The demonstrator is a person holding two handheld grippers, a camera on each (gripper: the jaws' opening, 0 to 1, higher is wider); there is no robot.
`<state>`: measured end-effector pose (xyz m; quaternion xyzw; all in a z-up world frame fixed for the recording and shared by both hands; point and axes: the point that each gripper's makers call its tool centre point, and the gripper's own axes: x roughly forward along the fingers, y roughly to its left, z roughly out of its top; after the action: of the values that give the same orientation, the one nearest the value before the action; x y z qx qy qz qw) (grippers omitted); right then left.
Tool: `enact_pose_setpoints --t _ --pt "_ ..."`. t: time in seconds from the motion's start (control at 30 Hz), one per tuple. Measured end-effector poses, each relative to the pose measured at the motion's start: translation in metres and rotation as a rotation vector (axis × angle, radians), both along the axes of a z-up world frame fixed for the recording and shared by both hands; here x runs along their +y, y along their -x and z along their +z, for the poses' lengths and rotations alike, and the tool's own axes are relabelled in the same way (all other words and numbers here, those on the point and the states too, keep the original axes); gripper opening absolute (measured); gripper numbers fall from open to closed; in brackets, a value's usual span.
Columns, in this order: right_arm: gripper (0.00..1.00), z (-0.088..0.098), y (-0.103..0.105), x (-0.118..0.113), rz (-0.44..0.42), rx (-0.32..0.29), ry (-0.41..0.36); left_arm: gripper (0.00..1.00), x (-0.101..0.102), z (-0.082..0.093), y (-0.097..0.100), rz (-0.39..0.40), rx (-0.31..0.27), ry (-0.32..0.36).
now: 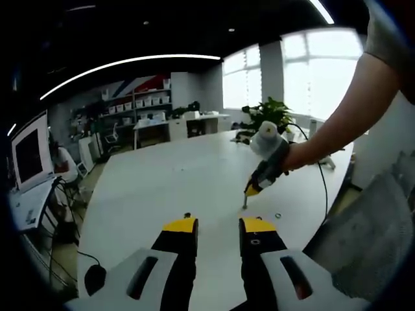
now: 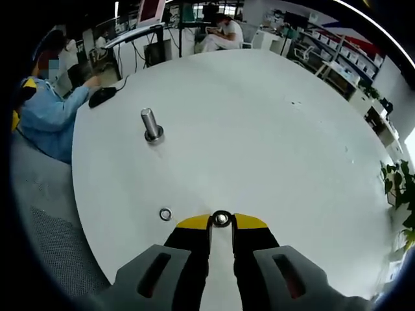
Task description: Place the washer onto the threaded stud by aligning its center hole with the stud, sliding it down to the base, and recovering from edge contact or off-axis alignment until the washer reaches the visible bottom stop.
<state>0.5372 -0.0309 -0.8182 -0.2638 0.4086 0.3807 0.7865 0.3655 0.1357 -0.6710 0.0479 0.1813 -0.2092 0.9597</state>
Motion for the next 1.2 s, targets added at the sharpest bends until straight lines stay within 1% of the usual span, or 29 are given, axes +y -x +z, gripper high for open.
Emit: enact_pose_setpoints --t 0.17,0.27,0.33,0.5,0.77,0.93,1.07,1.2 --pt "0.14 -0.003 0.001 0.0 -0.005 0.021 0.001 0.23 0.0 0.0 0.0 0.0 0.001 -0.001" --pt "0.17 -0.004 0.003 -0.002 -0.009 0.027 0.004 0.23 0.0 0.0 0.0 0.001 0.001 -0.002" --pt "0.18 -0.003 0.001 -0.003 -0.01 0.014 0.007 0.23 0.001 0.0 0.0 0.003 0.001 0.0" --pt "0.18 0.001 0.0 -0.003 -0.018 0.006 -0.006 0.23 0.001 0.0 0.0 0.002 -0.001 0.001" --pt "0.18 0.001 0.004 -0.008 -0.024 0.011 -0.005 0.23 0.0 0.0 0.0 0.001 0.003 0.006" --pt "0.18 0.002 0.011 -0.015 -0.037 0.014 -0.003 0.23 -0.001 0.0 0.0 -0.003 0.002 0.009" --pt "0.18 -0.001 0.018 -0.022 -0.047 0.019 0.002 0.23 -0.003 0.0 0.001 -0.013 0.001 0.005" --pt "0.19 -0.004 0.028 -0.032 -0.058 0.031 0.009 0.23 -0.004 0.0 0.001 -0.02 0.0 0.003"
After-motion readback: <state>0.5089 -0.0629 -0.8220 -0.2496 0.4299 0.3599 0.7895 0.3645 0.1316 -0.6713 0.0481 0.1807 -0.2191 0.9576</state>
